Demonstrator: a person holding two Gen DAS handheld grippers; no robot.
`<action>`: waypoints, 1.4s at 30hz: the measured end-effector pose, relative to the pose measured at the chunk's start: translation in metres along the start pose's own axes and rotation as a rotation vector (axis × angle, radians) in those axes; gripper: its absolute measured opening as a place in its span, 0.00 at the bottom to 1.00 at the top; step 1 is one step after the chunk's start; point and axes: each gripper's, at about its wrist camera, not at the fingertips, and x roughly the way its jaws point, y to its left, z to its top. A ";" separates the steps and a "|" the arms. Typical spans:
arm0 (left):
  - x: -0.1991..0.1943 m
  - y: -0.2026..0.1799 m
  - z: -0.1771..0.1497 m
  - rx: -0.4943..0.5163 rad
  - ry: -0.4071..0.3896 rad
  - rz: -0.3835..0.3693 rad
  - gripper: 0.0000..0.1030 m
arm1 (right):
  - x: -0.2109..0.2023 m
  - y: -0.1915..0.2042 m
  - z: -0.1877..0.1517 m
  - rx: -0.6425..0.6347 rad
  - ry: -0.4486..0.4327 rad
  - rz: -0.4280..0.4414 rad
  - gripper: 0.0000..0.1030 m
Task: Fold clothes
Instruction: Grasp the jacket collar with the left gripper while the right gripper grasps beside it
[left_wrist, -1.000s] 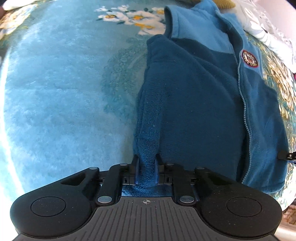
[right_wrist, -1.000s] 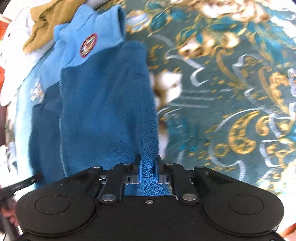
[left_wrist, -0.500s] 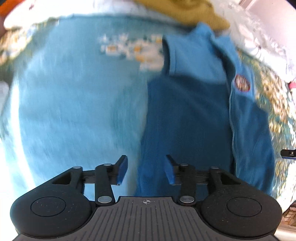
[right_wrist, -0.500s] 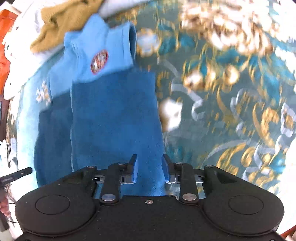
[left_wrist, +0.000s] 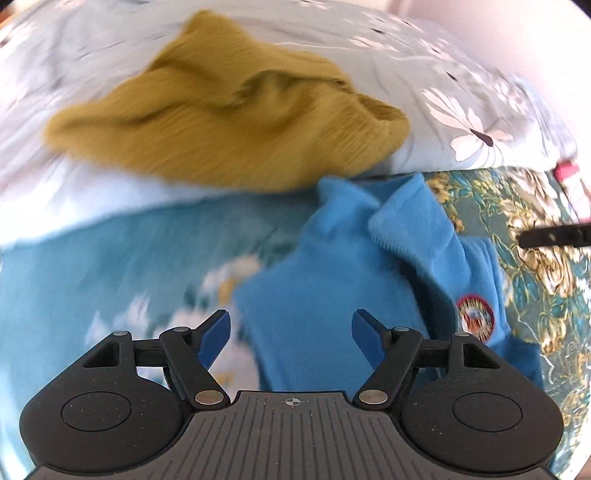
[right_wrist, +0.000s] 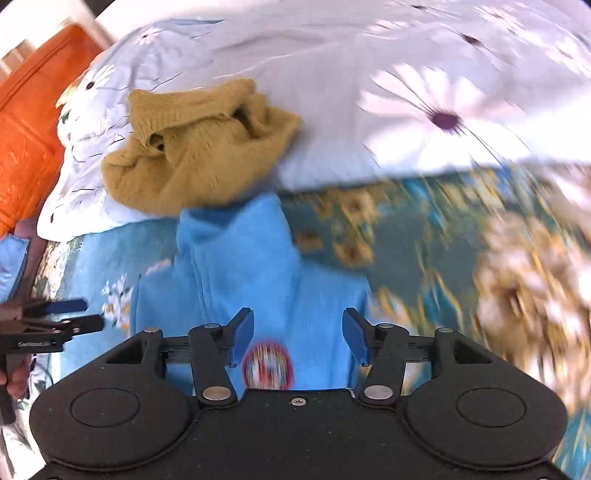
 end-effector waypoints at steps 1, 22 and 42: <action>0.010 -0.002 0.011 0.027 0.004 -0.008 0.68 | 0.008 0.002 0.011 -0.016 0.008 0.006 0.53; 0.127 -0.009 0.087 0.075 0.109 -0.164 0.61 | 0.134 0.018 0.084 -0.120 0.166 0.079 0.54; -0.029 -0.049 0.026 0.129 -0.203 -0.182 0.09 | -0.016 0.046 0.035 -0.113 -0.051 0.149 0.11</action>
